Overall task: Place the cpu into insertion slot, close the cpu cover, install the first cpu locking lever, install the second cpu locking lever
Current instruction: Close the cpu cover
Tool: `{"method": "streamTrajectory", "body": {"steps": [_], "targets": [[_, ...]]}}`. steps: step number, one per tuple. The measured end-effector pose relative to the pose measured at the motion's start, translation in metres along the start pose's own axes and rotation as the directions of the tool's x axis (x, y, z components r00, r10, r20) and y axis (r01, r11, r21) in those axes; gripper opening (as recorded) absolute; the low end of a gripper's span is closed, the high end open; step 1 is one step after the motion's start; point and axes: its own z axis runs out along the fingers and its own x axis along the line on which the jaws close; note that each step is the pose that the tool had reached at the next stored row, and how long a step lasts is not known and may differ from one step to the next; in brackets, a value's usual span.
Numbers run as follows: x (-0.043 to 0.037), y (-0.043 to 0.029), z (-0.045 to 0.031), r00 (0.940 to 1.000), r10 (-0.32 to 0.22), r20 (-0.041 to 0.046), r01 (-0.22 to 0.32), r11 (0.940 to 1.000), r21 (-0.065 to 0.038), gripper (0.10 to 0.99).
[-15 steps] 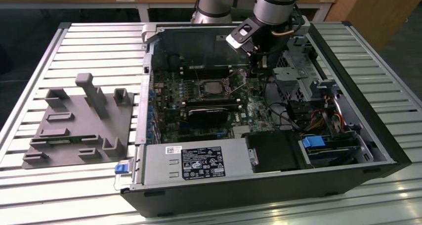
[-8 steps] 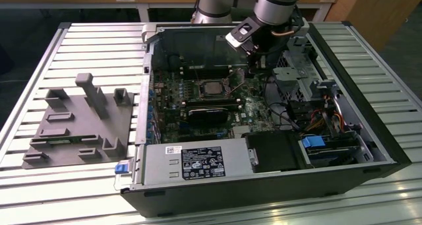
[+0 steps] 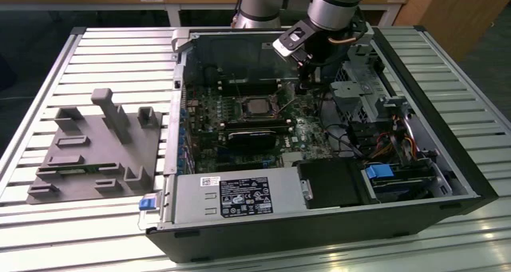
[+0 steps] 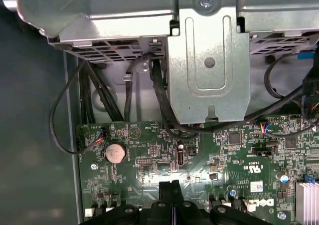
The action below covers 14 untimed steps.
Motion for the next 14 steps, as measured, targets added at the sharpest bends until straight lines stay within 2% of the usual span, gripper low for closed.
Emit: {"method": "streamTrajectory", "body": {"steps": [4,14], "targets": [[-0.0005,-0.0071,0.0005,1.0,0.0,-0.0001,0.0,1.0,-0.002,0.106],[-0.0025,-0.0359,0.0028,1.0,0.0,-0.0012,0.0,0.9998,-0.018,0.106]]}}
